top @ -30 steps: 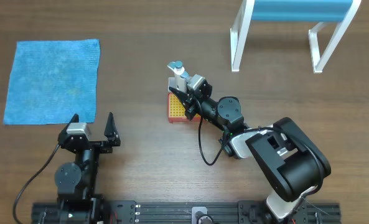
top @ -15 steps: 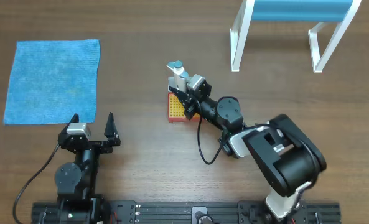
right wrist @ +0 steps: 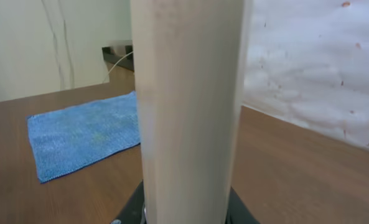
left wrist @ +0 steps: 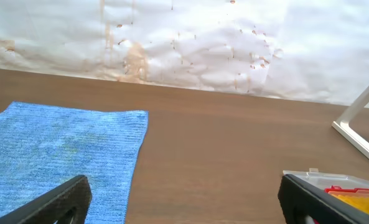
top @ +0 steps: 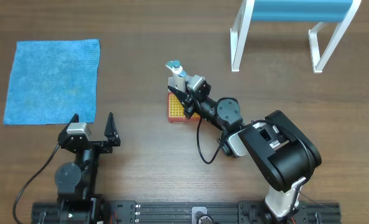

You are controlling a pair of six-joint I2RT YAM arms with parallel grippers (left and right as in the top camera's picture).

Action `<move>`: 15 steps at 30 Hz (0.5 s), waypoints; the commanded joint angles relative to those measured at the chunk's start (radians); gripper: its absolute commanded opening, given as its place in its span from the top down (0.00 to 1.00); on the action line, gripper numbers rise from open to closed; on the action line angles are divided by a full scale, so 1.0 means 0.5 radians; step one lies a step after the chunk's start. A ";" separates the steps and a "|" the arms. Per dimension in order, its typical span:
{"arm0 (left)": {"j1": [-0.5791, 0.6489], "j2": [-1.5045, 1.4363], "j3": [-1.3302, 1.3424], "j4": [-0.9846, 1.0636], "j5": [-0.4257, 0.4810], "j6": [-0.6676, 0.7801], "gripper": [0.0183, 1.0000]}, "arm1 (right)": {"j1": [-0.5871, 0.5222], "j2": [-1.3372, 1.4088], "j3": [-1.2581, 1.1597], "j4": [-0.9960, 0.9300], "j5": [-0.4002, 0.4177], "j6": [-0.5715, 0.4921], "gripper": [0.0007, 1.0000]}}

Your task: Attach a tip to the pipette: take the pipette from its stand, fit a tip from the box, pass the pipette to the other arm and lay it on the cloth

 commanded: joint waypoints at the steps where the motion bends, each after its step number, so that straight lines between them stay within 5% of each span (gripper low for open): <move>1: -0.006 -0.015 -0.005 -0.011 -0.017 0.026 0.03 | -0.012 0.159 -0.176 -0.156 0.086 -0.002 0.93; 15: -0.006 -0.015 -0.005 -0.011 -0.017 0.026 0.03 | -0.003 0.159 -0.179 -0.257 0.188 -0.002 0.93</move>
